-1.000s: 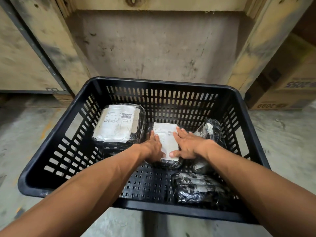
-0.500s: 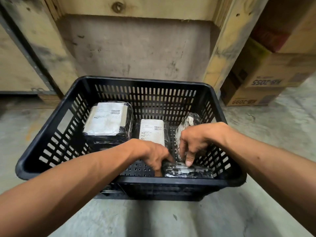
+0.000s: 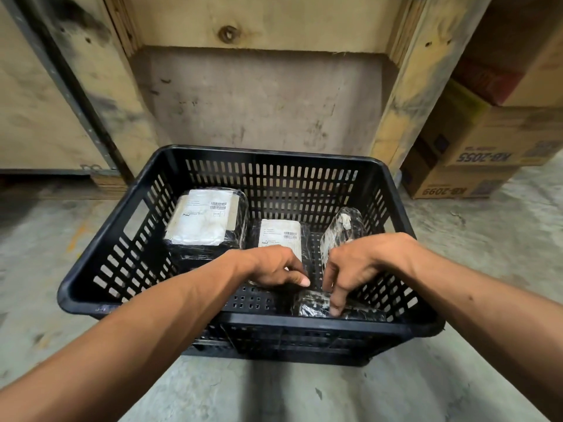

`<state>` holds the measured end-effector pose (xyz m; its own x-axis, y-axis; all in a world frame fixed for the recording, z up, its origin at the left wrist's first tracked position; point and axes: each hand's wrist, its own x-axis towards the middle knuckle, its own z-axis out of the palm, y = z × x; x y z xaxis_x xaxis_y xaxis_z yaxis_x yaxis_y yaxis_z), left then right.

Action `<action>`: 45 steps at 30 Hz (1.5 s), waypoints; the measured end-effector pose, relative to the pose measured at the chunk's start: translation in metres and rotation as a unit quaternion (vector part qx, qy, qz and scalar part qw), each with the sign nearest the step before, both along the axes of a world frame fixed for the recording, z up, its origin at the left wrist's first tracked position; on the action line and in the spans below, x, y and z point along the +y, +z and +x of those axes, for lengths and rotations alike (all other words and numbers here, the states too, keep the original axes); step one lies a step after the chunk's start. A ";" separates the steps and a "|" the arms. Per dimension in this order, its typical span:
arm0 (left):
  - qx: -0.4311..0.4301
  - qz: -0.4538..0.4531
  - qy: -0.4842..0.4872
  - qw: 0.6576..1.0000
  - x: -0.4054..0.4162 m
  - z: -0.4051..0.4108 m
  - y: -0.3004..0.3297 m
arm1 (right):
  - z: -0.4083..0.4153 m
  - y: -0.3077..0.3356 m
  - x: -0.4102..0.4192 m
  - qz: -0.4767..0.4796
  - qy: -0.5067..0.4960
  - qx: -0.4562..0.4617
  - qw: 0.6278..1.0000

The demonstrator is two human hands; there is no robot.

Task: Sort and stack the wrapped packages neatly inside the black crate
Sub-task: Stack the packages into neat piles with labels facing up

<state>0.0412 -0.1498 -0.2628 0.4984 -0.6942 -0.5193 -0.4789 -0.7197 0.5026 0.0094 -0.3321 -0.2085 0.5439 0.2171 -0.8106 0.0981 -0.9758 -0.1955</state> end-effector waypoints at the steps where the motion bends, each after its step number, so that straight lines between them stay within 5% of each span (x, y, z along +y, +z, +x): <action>1: 0.002 0.018 -0.014 1.000 -0.006 -0.003 -0.001 | -0.002 -0.003 0.002 -0.010 0.016 0.003 1.000; 6: 0.039 0.073 -0.024 0.996 -0.024 -0.011 -0.006 | -0.007 -0.016 0.004 -0.016 0.031 -0.001 0.999; 14: 0.249 -0.067 0.145 0.955 -0.001 0.003 0.008 | 0.000 0.003 -0.024 0.074 0.031 -0.087 0.993; 19: 0.111 -0.145 0.106 0.977 -0.003 -0.001 0.004 | 0.009 -0.001 -0.038 0.106 0.035 -0.196 0.974; 24: 0.125 -0.225 0.120 0.959 -0.002 -0.002 0.005 | 0.006 -0.005 -0.043 0.098 0.055 -0.293 0.949; 35: 0.076 -0.316 0.234 0.916 0.015 0.006 0.020 | -0.008 -0.003 -0.041 0.127 0.000 -0.247 0.961; 38: 0.035 -0.332 0.260 0.906 0.025 0.016 0.043 | -0.007 0.009 -0.040 0.225 -0.049 -0.282 0.931; 45: 0.046 -0.452 0.349 0.820 0.048 0.042 0.108 | 0.013 0.067 -0.027 0.450 -0.191 -0.346 0.801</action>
<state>0.0834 -0.1014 -0.1551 0.9259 -0.3776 -0.0080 -0.0392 -0.1171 0.9924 0.0229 -0.3590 -0.1414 0.9611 0.2551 0.1060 0.2160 -0.4547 -0.8641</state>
